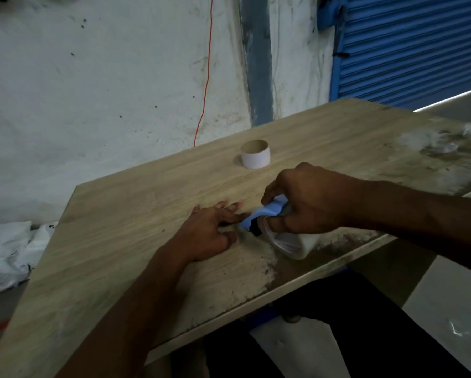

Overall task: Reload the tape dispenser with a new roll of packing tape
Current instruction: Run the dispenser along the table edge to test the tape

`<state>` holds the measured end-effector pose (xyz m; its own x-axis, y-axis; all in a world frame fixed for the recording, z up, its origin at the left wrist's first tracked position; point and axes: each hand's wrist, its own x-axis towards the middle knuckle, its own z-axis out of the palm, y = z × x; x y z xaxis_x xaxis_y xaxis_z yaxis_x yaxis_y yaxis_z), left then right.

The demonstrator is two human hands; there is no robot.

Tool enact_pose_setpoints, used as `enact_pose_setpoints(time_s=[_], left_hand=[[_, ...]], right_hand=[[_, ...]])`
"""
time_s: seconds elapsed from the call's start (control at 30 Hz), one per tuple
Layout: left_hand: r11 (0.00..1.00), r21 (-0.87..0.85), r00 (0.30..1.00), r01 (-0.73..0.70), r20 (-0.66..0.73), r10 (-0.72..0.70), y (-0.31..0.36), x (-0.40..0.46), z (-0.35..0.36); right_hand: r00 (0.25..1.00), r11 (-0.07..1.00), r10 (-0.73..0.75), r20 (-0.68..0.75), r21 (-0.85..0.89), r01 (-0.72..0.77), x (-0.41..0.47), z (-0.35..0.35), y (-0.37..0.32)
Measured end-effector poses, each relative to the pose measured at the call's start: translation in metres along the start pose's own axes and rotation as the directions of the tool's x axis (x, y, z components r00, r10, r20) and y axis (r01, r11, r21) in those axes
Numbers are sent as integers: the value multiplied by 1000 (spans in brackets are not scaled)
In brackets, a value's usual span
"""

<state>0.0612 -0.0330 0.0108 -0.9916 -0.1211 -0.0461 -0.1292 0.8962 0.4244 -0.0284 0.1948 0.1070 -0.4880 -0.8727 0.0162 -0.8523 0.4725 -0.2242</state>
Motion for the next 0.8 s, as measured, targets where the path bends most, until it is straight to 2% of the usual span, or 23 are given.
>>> enact_pose_setpoints(time_s=[0.13, 0.57, 0.73, 0.8], left_hand=[[1000, -21, 1000, -9, -8, 8, 0, 1, 0], [983, 185, 999, -10, 43, 2, 10, -4, -6], [991, 133, 999, -32, 11, 31, 5, -2, -5], [999, 21, 992, -35, -117, 37, 1, -2, -3]], right_hand=[[1000, 999, 30, 8, -27, -30, 2, 2, -12], [958, 981, 168, 233, -134, -139, -14, -17, -30], [973, 981, 137, 186, -163, -107, -27, -15, -30], [986, 982, 115, 124, -164, -94, -29, -7, -28]])
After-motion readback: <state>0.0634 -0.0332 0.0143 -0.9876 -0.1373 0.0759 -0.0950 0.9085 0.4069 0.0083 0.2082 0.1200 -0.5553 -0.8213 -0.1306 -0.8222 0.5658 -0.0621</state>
